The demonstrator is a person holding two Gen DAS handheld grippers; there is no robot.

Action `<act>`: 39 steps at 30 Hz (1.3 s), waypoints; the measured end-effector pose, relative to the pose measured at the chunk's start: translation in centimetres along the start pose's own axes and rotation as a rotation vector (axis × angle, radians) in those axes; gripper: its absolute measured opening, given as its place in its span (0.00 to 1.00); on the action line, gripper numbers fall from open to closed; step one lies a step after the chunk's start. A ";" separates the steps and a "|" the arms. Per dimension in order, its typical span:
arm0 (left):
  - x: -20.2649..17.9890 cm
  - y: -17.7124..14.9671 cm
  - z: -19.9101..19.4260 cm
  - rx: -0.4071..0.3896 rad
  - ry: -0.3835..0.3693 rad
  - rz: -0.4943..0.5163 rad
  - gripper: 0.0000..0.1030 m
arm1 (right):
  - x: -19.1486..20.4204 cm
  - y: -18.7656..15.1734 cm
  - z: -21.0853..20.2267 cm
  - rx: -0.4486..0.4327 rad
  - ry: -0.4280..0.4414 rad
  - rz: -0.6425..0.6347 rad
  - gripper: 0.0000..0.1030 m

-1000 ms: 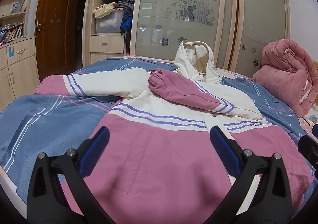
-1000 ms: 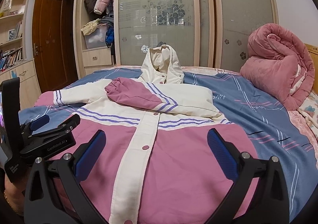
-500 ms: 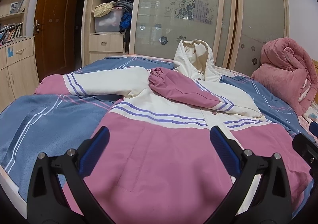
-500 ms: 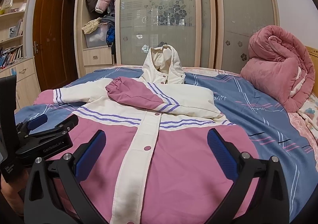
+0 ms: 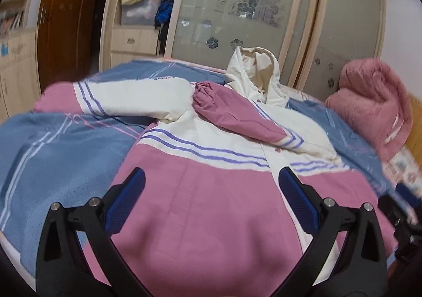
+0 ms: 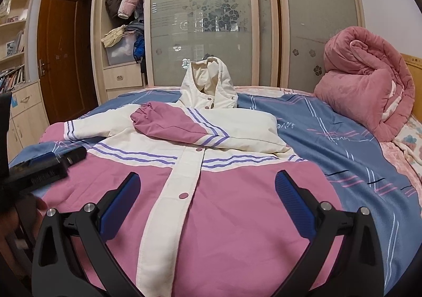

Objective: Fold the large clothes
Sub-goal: 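Grasp the other pink sleeve cuff with the left tool and lift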

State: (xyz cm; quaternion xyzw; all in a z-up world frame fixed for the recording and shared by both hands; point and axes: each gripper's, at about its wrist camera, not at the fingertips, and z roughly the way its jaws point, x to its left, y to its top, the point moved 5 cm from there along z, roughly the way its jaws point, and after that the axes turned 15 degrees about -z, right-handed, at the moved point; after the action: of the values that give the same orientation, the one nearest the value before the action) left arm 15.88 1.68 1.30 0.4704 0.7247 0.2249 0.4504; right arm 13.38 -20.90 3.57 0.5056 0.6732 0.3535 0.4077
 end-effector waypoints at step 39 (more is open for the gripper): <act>39.6 18.2 11.5 0.013 -0.243 -0.977 0.97 | 4.7 -0.7 4.7 0.065 0.065 -0.089 0.99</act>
State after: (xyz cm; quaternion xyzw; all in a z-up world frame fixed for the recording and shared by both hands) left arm 28.55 43.91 -8.25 0.1019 0.8040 -0.0728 0.5814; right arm 16.61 -16.21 0.14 0.4764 0.7189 0.3294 0.3842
